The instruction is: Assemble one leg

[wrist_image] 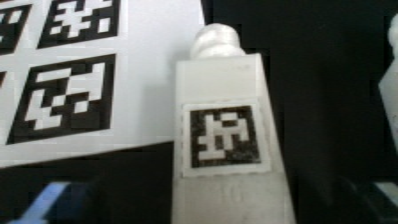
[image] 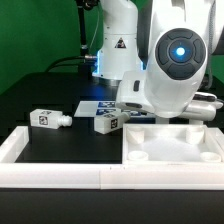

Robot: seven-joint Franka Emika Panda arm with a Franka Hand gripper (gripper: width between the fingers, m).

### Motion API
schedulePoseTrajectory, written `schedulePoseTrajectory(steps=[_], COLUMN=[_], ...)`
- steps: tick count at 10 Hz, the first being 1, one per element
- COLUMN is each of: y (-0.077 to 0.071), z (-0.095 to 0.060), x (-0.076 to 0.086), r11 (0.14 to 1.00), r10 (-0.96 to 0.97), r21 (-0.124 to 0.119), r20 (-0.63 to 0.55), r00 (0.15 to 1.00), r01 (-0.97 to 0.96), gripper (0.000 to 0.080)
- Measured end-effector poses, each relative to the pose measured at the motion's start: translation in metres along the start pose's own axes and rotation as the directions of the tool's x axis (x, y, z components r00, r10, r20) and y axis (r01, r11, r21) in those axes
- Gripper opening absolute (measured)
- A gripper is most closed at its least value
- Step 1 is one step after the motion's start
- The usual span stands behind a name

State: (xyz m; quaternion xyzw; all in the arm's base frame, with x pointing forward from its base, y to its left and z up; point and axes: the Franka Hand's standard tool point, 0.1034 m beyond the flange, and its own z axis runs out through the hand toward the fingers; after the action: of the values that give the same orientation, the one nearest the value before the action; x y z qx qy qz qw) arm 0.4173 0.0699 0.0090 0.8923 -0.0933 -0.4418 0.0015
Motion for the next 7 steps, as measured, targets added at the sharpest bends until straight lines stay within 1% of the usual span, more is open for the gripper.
schedulePoseTrajectory(steps=[2, 4, 5, 6, 7], y=[0.000, 0.000, 0.000, 0.001, 0.000], z=[0.000, -0.003, -0.023, -0.042, -0.079], x=[0.000, 0.000, -0.001, -0.006, -0.005], r11=[1.000, 1.000, 1.000, 1.000, 0.999], r10=[0.000, -0.003, -0.015, -0.022, -0.034], r21=[0.000, 0.000, 0.007, 0.016, 0.033], r20=[0.000, -0.003, -0.030, -0.024, -0.080], r00=[1.000, 1.000, 0.999, 0.999, 0.996], r01=[0.000, 0.003, 0.015, 0.022, 0.036], gripper=[0.0282, 0.0285, 0.0285, 0.0285, 0.0285])
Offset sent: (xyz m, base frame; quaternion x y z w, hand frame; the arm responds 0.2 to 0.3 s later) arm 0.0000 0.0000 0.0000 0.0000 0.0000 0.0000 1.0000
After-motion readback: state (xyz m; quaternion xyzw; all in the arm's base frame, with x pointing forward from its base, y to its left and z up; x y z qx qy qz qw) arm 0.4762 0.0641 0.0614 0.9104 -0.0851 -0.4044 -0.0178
